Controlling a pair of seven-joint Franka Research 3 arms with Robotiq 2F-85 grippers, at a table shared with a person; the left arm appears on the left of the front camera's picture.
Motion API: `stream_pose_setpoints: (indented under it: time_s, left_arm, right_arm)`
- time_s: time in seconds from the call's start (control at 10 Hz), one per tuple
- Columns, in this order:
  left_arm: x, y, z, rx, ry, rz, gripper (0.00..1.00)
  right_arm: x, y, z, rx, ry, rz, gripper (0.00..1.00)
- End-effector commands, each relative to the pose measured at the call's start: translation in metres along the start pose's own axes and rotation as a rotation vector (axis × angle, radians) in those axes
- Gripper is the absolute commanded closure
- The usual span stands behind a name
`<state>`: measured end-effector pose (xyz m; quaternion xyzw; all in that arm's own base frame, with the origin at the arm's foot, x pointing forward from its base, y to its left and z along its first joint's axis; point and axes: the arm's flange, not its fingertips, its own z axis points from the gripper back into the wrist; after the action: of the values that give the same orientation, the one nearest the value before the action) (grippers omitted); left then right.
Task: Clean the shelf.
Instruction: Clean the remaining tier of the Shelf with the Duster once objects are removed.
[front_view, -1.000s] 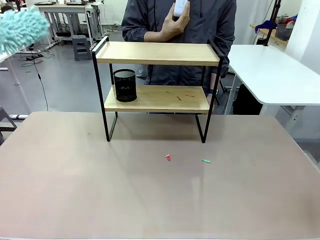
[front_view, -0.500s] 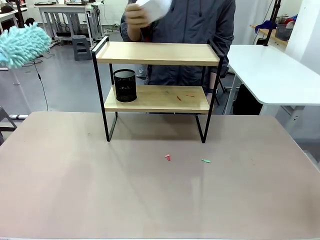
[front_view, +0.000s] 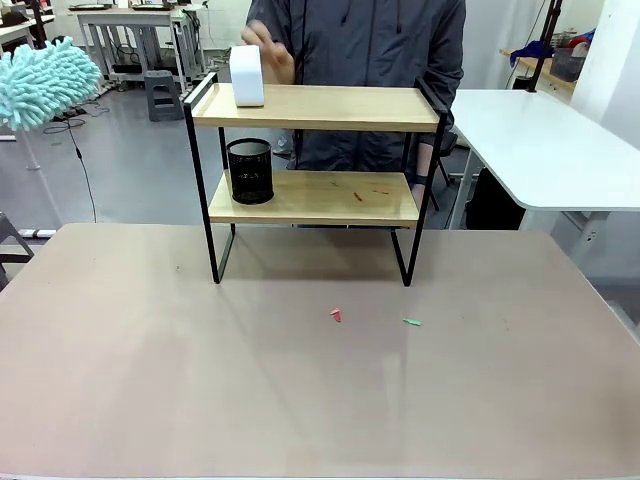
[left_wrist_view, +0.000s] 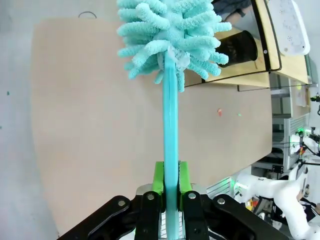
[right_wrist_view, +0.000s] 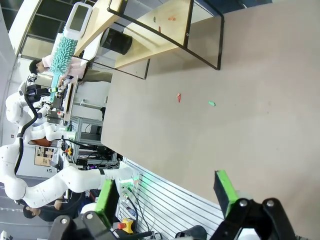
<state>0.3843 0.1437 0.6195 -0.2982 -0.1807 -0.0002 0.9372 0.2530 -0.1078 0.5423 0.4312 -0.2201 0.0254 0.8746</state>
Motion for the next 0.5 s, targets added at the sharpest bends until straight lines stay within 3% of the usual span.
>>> stream_pose_setpoints:
  time_s: [0.0,0.4]
  left_arm:
    - [0.0004,-0.0007,0.0027,0.007,-0.004,0.000,0.87]
    - [0.0004,-0.0007,0.0027,0.007,-0.004,0.000,0.87]
  right_arm:
    - [0.0021,0.0009,0.0000,0.025,-0.012,0.024,0.00]
    - [0.0021,0.0009,0.0000,0.025,-0.012,0.024,0.00]
